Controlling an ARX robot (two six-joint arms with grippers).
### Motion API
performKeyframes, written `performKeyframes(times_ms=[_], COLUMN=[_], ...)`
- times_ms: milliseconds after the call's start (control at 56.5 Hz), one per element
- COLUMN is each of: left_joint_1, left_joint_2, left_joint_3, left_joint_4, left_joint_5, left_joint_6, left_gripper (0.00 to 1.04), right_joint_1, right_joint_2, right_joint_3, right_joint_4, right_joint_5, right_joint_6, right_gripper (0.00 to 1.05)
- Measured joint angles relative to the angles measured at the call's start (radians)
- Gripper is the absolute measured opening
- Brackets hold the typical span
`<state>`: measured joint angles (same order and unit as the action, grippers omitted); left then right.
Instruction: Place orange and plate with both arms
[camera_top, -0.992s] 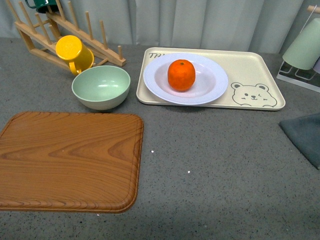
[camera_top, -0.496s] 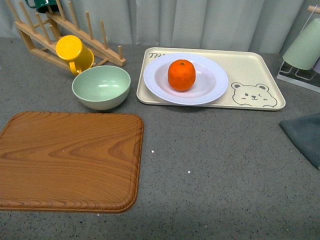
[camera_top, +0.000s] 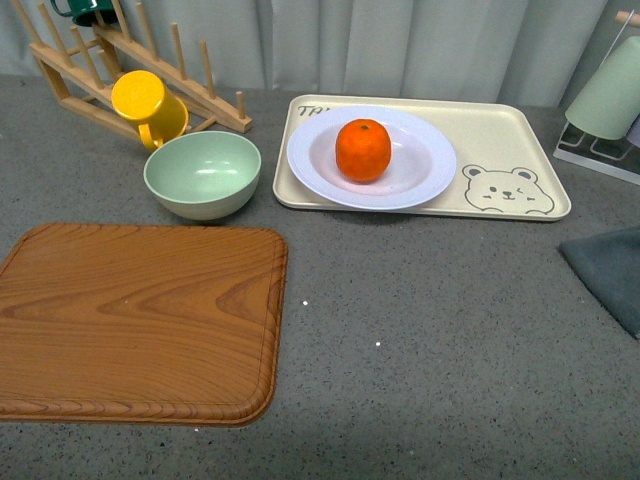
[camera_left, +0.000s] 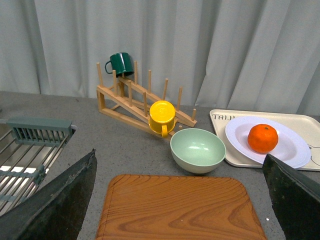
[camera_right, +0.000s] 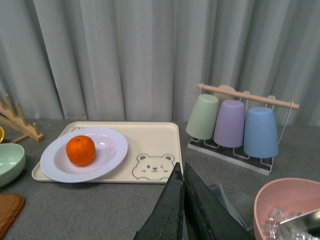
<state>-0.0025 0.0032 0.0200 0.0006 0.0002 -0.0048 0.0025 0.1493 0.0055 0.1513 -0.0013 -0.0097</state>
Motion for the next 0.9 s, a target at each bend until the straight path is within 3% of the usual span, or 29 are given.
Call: performKeyframes(times_ms=[89,301,514,797,903], left_joint_1=[0.0,0.0,0.0,0.0,0.0], left_joint_2=[0.0,0.0,0.0,0.0,0.0], left_joint_3=[0.0,0.0,0.0,0.0,0.0], left_joint_4=[0.0,0.0,0.0,0.0,0.0], left_joint_5=[-0.001,0.0,0.0,0.0,0.0], left_joint_6=[0.0,0.0,0.0,0.0,0.0], left_gripper=[0.98,0.98,0.98,0.98,0.98], right_joint_1=[0.0,0.0,0.0,0.0,0.0], right_joint_2=[-0.11,-0.144,-0.145,-0.145,-0.145], right_joint_3=[0.0,0.0,0.0,0.0,0.0], right_joint_4=[-0.141,-0.149,-0.149,-0.149,-0.149], right_joint_5=[0.0,-0.001,-0.001,-0.001,0.0], right_joint_6=[0.0,-0.001,0.0,0.0,0.0], right_gripper=[0.01,0.01,0.38,0.96,0.95])
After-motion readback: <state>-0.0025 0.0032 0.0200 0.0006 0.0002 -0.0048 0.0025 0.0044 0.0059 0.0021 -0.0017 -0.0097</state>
